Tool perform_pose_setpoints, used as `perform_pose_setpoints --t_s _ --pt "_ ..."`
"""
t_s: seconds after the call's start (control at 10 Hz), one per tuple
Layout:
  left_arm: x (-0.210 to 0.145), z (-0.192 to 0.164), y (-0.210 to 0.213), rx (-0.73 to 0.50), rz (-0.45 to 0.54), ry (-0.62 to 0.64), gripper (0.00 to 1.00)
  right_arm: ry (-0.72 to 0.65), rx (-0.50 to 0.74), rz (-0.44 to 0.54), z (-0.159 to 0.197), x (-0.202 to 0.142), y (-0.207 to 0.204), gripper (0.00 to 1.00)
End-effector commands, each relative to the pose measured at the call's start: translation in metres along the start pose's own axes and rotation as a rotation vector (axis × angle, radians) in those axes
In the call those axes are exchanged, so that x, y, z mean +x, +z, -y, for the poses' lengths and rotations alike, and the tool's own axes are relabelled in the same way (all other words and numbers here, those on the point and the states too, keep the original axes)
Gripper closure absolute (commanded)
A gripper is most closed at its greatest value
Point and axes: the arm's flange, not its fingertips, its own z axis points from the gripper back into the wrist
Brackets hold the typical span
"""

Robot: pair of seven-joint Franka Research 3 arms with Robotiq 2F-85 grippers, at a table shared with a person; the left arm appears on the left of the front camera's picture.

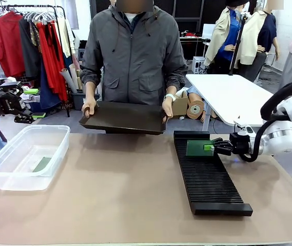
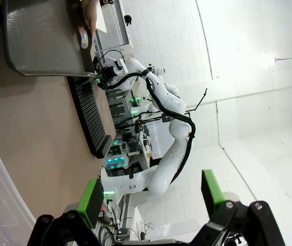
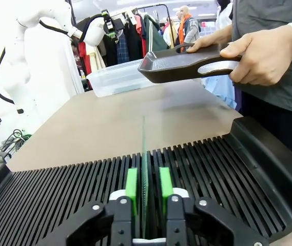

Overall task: Sort PCBs into racks and boxes based on the side picked up.
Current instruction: If the short side of the Blank PCB is picked up, insert it into the PCB Rack ; if the long side is picked up, place it in the Organizing box.

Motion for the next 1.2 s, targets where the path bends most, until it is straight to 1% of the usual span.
perform_pose_setpoints --t_s 0.0,0.1,0.6,0.8,0.9,1.0,1.1 --pt "-0.003 0.003 0.0 0.011 -0.002 0.003 0.0 -0.014 -0.018 0.013 0.009 0.008 -0.003 0.19" --pt "-0.003 0.003 0.0 0.011 -0.002 0.003 0.0 -0.014 -0.016 0.012 0.009 0.01 -0.004 0.0" --pt "-0.003 0.003 0.0 0.011 -0.002 0.003 0.0 -0.035 -0.017 0.018 0.007 0.021 -0.009 0.0" --pt "-0.003 0.003 0.0 0.011 -0.002 0.003 0.0 -0.046 -0.031 0.001 0.005 0.024 -0.011 0.0" --pt "-0.003 0.003 0.0 0.011 -0.002 0.003 0.0 -0.044 -0.032 -0.029 0.004 0.025 -0.013 0.0" --pt "-0.003 0.003 0.0 0.011 -0.002 0.003 0.0 -0.02 -0.006 0.01 0.004 0.012 -0.005 0.0" --pt "-0.003 0.003 0.0 0.011 -0.002 0.003 0.0 -0.02 -0.006 0.01 0.004 0.012 -0.005 0.0"
